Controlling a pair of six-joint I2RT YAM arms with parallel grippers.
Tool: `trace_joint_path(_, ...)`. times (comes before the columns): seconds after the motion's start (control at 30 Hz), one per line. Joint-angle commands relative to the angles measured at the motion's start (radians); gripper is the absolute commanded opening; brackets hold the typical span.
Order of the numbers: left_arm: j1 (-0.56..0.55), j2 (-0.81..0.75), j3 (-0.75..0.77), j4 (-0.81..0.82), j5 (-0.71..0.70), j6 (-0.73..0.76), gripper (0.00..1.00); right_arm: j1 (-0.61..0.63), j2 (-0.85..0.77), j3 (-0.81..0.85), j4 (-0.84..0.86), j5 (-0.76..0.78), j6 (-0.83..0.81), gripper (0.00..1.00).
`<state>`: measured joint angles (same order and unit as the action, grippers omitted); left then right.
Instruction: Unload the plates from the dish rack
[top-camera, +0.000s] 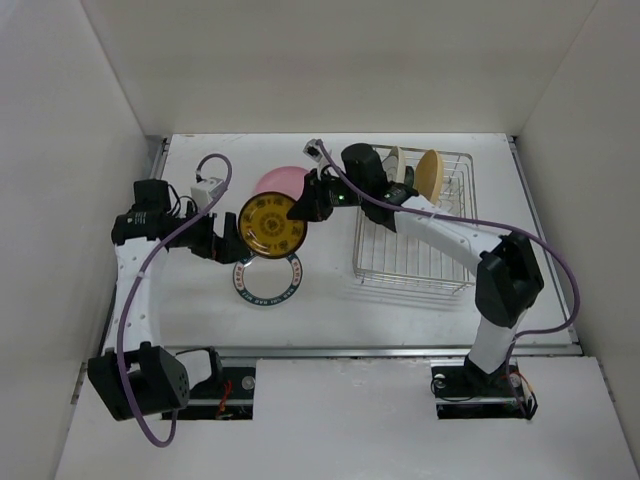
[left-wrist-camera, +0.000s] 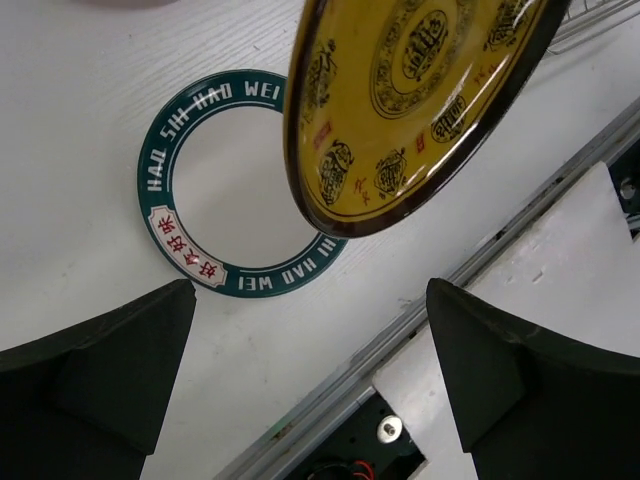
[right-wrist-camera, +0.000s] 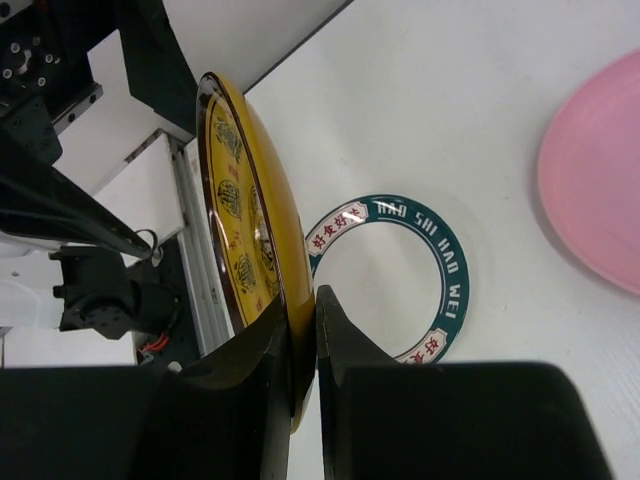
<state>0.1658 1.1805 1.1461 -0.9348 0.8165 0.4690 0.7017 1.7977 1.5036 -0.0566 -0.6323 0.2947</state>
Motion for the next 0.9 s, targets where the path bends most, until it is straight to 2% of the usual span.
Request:
trace_joint_path(0.0, 0.005, -0.045, 0.03, -0.026, 0.016, 0.097, 1.0, 0.007, -0.052, 0.004, 0.112, -0.038, -0.005, 0.0)
trace_joint_path(0.13, 0.005, -0.019, 0.04, 0.043, 0.03, 0.013, 1.0, 0.018, 0.009, 0.026, 0.135, -0.145, 0.004, 0.0)
trace_joint_path(0.27, 0.005, 0.039, 0.04, 0.155, -0.002, -0.111, 0.97, 0.027, 0.043, 0.026, 0.193, -0.178, 0.053, 0.0)
trace_joint_path(0.4, -0.024, 0.061, 0.06, 0.2, -0.002, -0.188, 0.77, 0.045, 0.083, 0.036, 0.202, -0.178, 0.063, 0.0)
trace_joint_path(0.43, -0.035, 0.073, 0.06, 0.2, -0.002, -0.202, 0.66, 0.045, 0.092, 0.037, 0.202, -0.178, 0.073, 0.0)
trace_joint_path(0.53, -0.061, 0.082, 0.06, 0.211, -0.002, -0.217, 0.44, 0.045, 0.092, 0.047, 0.202, -0.178, 0.073, 0.0)
trace_joint_path(0.57, -0.061, 0.082, 0.06, 0.211, -0.002, -0.23, 0.26, 0.045, 0.092, 0.047, 0.202, -0.178, 0.073, 0.0)
trace_joint_path(0.63, -0.061, 0.1, 0.06, 0.199, -0.028, -0.24, 0.06, 0.045, 0.092, 0.038, 0.202, -0.167, 0.073, 0.0)
trace_joint_path(0.67, -0.061, 0.1, 0.072, 0.198, -0.043, -0.24, 0.0, 0.045, 0.092, 0.038, 0.202, -0.167, 0.073, 0.0)
trace_joint_path(0.87, -0.061, 0.1, 0.101, 0.143, -0.132, -0.262, 0.0, 0.045, 0.083, 0.038, 0.202, -0.129, 0.083, 0.0)
